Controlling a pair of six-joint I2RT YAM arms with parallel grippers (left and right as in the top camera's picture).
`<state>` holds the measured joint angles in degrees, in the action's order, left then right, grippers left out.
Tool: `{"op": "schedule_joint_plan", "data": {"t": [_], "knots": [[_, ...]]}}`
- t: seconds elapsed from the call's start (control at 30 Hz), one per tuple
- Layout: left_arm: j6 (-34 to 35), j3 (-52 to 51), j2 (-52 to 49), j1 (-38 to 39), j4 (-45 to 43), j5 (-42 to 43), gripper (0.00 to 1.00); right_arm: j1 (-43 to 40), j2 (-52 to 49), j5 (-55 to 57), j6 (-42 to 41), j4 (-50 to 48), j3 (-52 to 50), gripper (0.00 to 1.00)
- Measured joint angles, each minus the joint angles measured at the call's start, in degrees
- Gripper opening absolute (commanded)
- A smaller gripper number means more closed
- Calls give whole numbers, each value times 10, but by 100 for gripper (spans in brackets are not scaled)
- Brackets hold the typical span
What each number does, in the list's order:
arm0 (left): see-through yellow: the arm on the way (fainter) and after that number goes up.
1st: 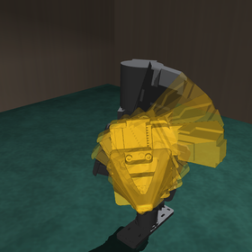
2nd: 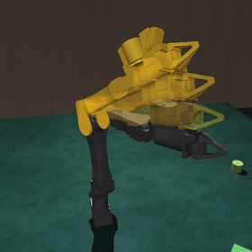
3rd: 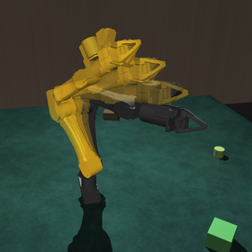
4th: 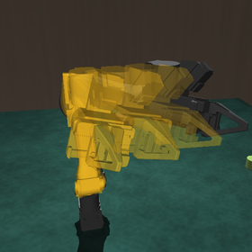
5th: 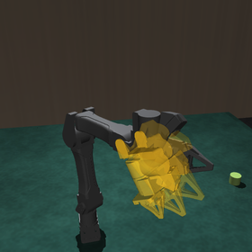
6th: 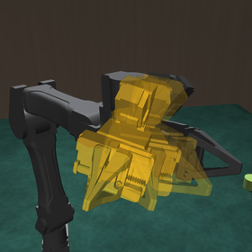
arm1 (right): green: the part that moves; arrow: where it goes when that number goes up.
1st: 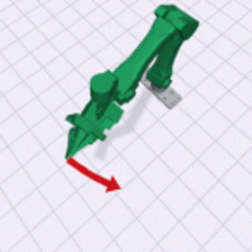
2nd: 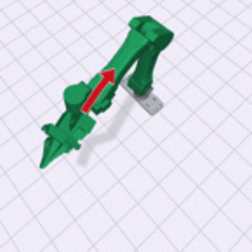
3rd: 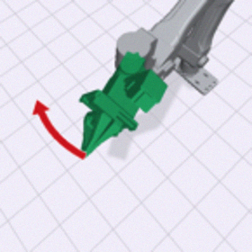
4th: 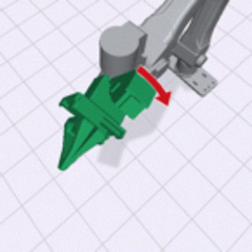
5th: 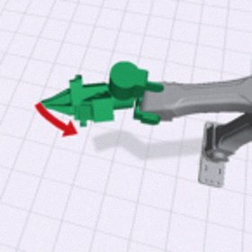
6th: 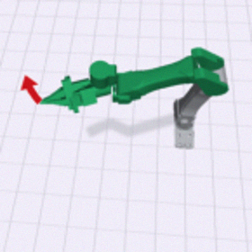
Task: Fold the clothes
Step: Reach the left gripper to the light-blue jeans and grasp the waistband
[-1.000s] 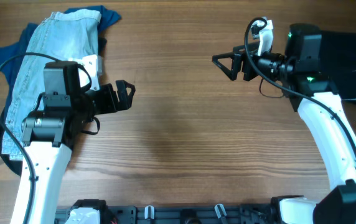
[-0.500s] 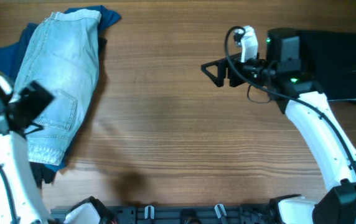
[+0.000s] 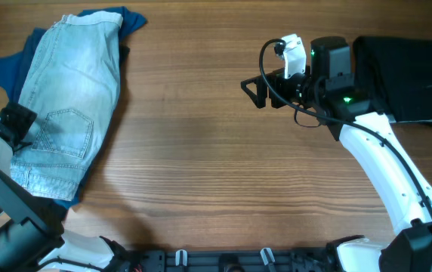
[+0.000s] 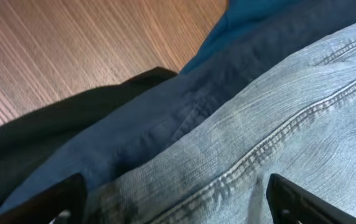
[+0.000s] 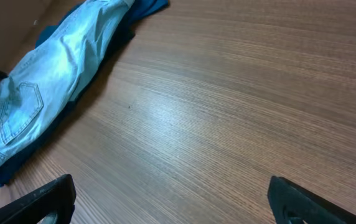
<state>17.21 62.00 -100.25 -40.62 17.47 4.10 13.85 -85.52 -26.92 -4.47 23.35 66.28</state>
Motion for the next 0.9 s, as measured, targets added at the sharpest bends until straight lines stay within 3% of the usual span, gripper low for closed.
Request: {"op": "schedule_joint_plan", "data": {"t": [0.07,0.13,0.23,0.67,0.73,0.9], "knots": [[-12,0,0,0,0,-3,58,0,0,0,0,0,0,99],[-16,0,0,0,2,-5,24,0,0,0,2,0,0,99],[-22,0,0,0,24,-9,4,0,0,0,2,-1,0,99],[-10,15,44,21,110,31,4,0,0,0,2,-14,0,98],[-7,19,86,60,122,38,4,-1,0,0,-5,-20,0,96],[-1,50,224,245,80,65,4,-30,0,0,-31,-14,7,90]]}}
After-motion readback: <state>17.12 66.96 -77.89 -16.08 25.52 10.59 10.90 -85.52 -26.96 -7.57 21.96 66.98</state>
